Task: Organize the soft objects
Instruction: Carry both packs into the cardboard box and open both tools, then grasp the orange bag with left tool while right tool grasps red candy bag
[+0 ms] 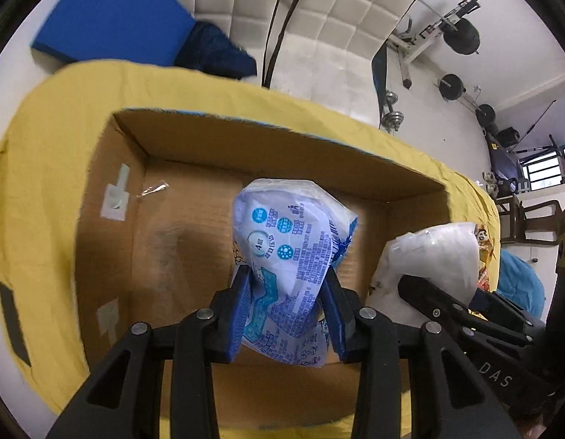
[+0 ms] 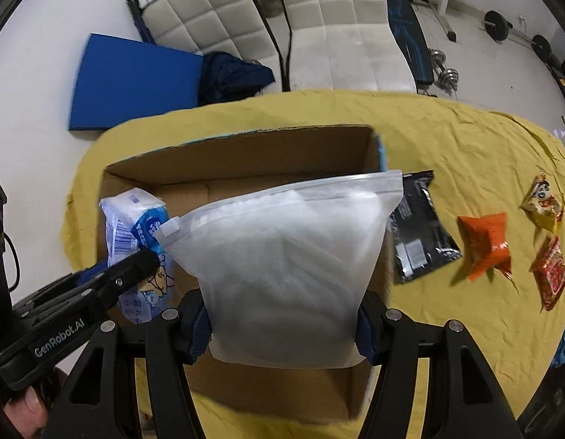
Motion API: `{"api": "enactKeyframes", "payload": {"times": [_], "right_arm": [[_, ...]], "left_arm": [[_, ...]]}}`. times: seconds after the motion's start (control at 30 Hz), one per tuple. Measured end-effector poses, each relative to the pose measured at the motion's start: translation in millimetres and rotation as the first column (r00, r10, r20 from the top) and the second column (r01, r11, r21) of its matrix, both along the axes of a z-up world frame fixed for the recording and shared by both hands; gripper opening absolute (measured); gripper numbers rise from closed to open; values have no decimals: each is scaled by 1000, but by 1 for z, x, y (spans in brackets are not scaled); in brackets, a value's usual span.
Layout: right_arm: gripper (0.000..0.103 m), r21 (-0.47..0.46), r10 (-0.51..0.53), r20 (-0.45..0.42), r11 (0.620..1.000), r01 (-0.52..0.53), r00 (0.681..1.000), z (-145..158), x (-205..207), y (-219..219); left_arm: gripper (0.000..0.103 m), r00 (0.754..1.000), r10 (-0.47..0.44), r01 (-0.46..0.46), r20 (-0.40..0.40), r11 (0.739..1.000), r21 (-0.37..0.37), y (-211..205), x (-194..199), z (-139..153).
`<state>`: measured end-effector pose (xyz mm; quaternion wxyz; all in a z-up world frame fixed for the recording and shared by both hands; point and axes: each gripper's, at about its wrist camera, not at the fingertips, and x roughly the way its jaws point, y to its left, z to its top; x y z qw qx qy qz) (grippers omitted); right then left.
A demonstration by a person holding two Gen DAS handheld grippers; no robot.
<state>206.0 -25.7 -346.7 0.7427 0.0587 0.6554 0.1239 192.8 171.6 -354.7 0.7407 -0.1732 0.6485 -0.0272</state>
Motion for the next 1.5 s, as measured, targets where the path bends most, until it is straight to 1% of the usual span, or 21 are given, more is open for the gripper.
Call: {"api": "enactKeyframes", "payload": {"times": [0.13,0.27,0.33,0.4,0.43,0.47,0.53,0.6,0.67,0.7,0.73,0.77,0.83,0.87,0.93,0.97,1.03,1.13,1.27,1.33,1.5], "right_arm": [[65,-40,-17,-31,999,15,999,-29,25,23],[66,-102,-18,-58,995,13,998,-56,44,40],[67,-128,-26,-73,992,17,997,-69,52,44],[69,-147,-27,-86,989,14,996,-78,57,47],[69,-154,-26,-96,988,11,995,-84,60,48],[70,-153,-27,-105,988,11,994,-88,61,48],[71,-163,-27,-115,987,8,993,-94,62,48],[72,-173,-28,-110,985,8,994,-97,62,49],[76,-168,-25,-106,986,6,994,-97,61,49],[82,-160,-24,-106,987,7,994,-96,60,49],[85,-164,-24,-103,987,7,994,-95,59,48],[86,-166,-26,-94,986,10,995,-92,58,47],[90,-158,-28,-86,987,14,996,-86,57,44],[90,-154,-26,-88,988,12,996,-84,56,42],[91,-152,-22,-88,988,8,996,-78,53,39],[92,-154,-21,-85,988,8,996,-73,49,39],[98,-153,-15,-82,988,3,997,-67,45,36],[103,-152,-8,-70,988,-3,998,-58,33,34],[103,-166,4,-49,986,-12,999,-47,13,31],[103,-171,7,-37,985,-13,999,-42,0,29],[103,-165,5,0,986,-5,1000,-24,-36,24]], "left_arm": [[36,999,-13,12,-37,999,-31,3,15,-25],[38,996,-47,44,-71,998,-38,3,33,-49],[40,994,-59,55,-90,997,-47,3,38,-60],[41,992,-63,57,-110,996,-65,4,42,-68],[42,992,-79,71,-100,995,-74,5,44,-72],[43,991,-78,69,-112,995,-78,4,44,-75],[43,990,-71,60,-120,994,-93,4,42,-78],[43,990,-68,57,-124,994,-88,3,43,-77],[43,990,-65,57,-125,996,-71,2,42,-72],[45,990,-65,59,-125,997,-56,1,41,-69],[50,990,-67,63,-121,997,-41,1,40,-65],[52,992,-69,66,-110,997,-26,0,39,-60],[64,994,-63,64,-87,998,9,2,35,-48],[67,995,-58,59,-80,998,18,4,33,-44],[79,997,-51,54,-56,997,54,7,27,-34],[81,998,-47,50,-39,996,74,9,22,-26],[92,999,-44,46,-18,993,105,11,13,-16],[101,999,-38,37,2,990,134,16,-1,-4],[102,997,-8,-2,71,990,140,20,-24,18],[102,995,-9,-8,103,986,164,17,-33,29],[102,987,-23,-7,159,983,185,14,-54,56]]}}
